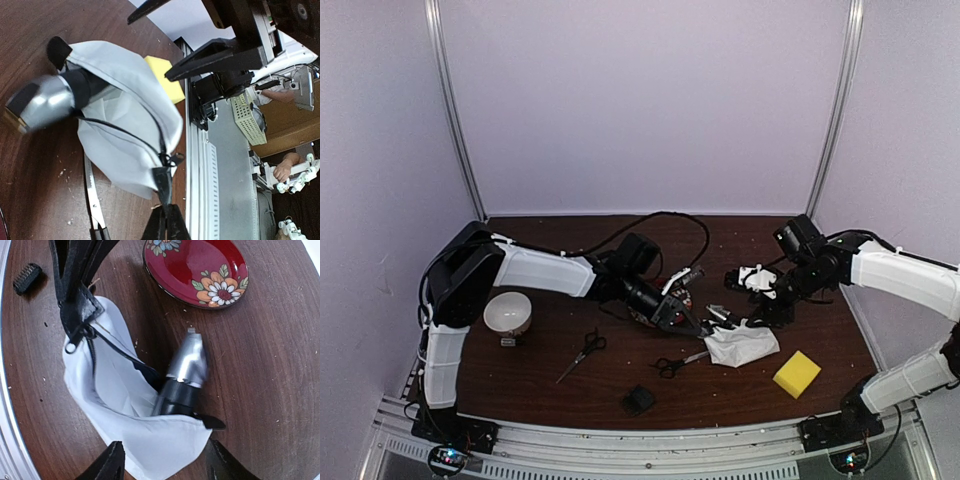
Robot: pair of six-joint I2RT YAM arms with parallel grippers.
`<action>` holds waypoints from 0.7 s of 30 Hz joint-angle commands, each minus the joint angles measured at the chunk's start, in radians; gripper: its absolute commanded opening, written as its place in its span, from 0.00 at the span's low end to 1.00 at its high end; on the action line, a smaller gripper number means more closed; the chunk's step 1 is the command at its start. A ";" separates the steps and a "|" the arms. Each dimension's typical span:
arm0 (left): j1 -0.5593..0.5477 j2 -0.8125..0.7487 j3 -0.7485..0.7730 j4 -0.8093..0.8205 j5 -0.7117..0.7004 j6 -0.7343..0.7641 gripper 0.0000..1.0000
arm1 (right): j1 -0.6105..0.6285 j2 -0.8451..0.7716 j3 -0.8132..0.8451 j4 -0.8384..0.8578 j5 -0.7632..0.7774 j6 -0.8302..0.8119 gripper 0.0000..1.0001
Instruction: Sort the hair-cutting tools
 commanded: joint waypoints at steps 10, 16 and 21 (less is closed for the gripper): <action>0.011 0.005 0.075 -0.196 -0.078 0.072 0.00 | -0.055 0.005 0.110 0.018 -0.122 0.092 0.58; 0.044 0.057 0.106 -0.337 -0.171 0.050 0.00 | -0.122 0.182 0.256 0.089 0.004 0.313 0.56; 0.046 0.062 0.118 -0.416 -0.241 0.038 0.00 | -0.118 0.385 0.366 0.046 -0.033 0.469 0.59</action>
